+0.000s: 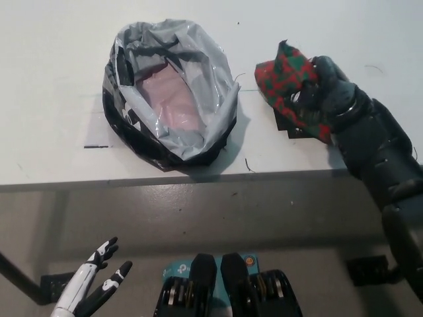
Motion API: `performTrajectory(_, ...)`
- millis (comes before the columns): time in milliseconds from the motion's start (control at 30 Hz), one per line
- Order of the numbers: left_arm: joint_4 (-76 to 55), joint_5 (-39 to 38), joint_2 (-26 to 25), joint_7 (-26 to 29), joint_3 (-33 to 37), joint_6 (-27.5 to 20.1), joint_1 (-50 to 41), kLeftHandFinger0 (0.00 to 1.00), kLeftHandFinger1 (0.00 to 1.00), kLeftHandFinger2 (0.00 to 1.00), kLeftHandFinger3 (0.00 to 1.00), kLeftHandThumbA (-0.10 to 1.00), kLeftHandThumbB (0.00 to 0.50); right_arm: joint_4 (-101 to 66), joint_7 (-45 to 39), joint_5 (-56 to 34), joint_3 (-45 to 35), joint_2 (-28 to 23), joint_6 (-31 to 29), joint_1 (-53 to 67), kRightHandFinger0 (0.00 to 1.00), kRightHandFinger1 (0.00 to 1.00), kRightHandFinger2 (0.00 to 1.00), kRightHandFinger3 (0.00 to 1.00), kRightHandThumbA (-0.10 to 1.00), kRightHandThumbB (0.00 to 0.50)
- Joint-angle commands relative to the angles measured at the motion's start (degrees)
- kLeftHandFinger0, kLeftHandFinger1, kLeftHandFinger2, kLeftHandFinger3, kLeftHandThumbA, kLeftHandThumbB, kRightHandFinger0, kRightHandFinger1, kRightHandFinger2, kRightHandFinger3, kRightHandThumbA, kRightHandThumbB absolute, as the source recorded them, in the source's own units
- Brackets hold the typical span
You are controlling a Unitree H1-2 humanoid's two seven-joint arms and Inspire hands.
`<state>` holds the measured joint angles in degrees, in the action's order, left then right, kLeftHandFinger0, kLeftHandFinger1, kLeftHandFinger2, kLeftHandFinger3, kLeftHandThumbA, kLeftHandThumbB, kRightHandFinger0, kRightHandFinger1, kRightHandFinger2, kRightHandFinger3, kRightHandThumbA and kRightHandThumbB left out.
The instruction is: The robot uses its right hand to pick up a bag of coffee beans and puts it in the black plastic bag, then the robot grabs the top of the bag and lifts it.
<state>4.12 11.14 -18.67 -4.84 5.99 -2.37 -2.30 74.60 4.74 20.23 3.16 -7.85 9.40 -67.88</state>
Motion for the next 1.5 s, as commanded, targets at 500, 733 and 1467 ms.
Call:
performTrajectory(500, -1.0, -0.7, -0.2, -0.6, -0.6, -1.4, 1.4, 1.00, 1.00, 1.00, 1.00, 0.85, 0.183, -2.3, -2.9, -34.7, -40.5, 1.5, -4.9, -5.4, 0.00, 0.07, 0.55, 0.51, -0.10, 0.155)
performTrajectory(733, -0.8, -0.1, -0.3, -0.5, -0.4, -1.6, 1.3, 1.00, 1.00, 1.00, 1.00, 0.87, 0.178, -14.9, -2.8, -27.7, -33.2, 5.0, -7.1, -7.2, 0.00, 0.21, 0.68, 0.23, -0.10, 0.116)
performTrajectory(1467, -1.0, -0.1, -1.0, -1.8, -0.4, -1.2, 1.7, 1.00, 1.00, 1.00, 1.00, 0.88, 0.185, -25.7, -0.3, -27.4, -21.6, 6.6, -2.0, -17.7, 0.00, 0.33, 0.73, 0.63, -0.10, 0.097)
